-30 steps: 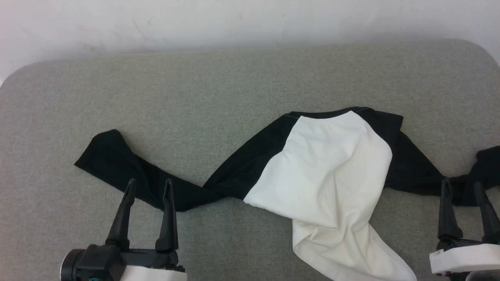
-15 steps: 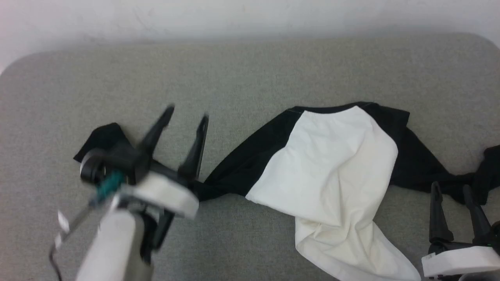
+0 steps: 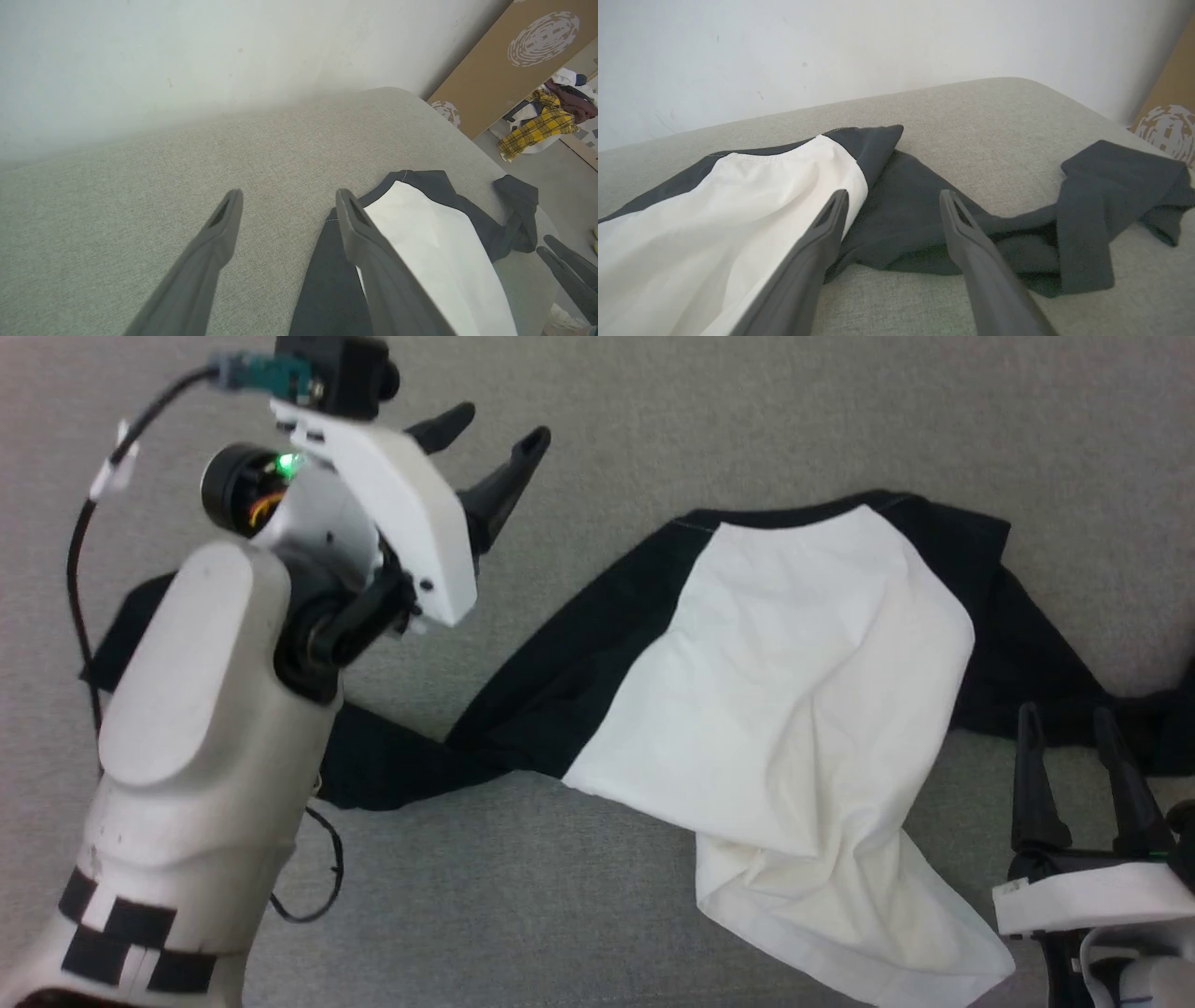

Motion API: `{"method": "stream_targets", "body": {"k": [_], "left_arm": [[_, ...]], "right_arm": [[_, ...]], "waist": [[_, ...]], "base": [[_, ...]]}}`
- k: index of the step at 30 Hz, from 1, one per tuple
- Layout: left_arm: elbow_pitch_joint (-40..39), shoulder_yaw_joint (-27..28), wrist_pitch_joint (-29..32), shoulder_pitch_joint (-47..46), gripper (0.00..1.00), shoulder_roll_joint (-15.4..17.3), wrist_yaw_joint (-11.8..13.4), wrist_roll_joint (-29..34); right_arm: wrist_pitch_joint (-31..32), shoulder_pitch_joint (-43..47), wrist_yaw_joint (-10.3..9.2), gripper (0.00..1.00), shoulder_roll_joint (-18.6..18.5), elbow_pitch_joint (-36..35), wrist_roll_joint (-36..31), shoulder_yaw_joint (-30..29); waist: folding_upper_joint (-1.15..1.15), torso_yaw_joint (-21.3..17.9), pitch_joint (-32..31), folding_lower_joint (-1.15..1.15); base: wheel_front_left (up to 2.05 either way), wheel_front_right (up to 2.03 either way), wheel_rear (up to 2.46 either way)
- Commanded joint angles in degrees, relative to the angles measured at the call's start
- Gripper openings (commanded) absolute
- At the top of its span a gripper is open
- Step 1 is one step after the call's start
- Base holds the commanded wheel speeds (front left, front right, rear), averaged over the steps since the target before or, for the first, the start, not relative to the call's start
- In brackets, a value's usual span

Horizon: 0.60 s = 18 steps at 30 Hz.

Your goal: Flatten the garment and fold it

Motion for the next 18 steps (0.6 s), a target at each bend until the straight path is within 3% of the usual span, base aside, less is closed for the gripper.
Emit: {"method": "stream_targets", "body": {"k": [1, 9, 18], "left_arm": [[1.18, -0.01, 1.59, -1.55, 1.00, -0.54, -0.27, -1.18], [7.57, -1.43, 11.03, -5.59, 1.00, -1.40, 1.96, -3.45], [9.43, -3.42, 17.32, -5.33, 1.00, -0.10, 1.59, -5.05]], "right_arm": [[-0.27, -0.90, -0.03, 1.00, 0.11, 0.26, 0.49, 0.10], [-0.27, -2.70, -0.03, 1.00, 0.11, 1.27, 1.41, 1.19], [-0.27, -3.85, -0.03, 1.00, 0.11, 1.22, 2.08, 1.52]], "waist": [[0.00, -2.89, 3.70, -0.02], [0.00, -6.04, 7.06, -0.02], [0.00, -8.36, 10.30, -0.02]], "base": [[0.00, 0.00, 0.00], [0.00, 0.00, 0.00], [0.00, 0.00, 0.00]]}}
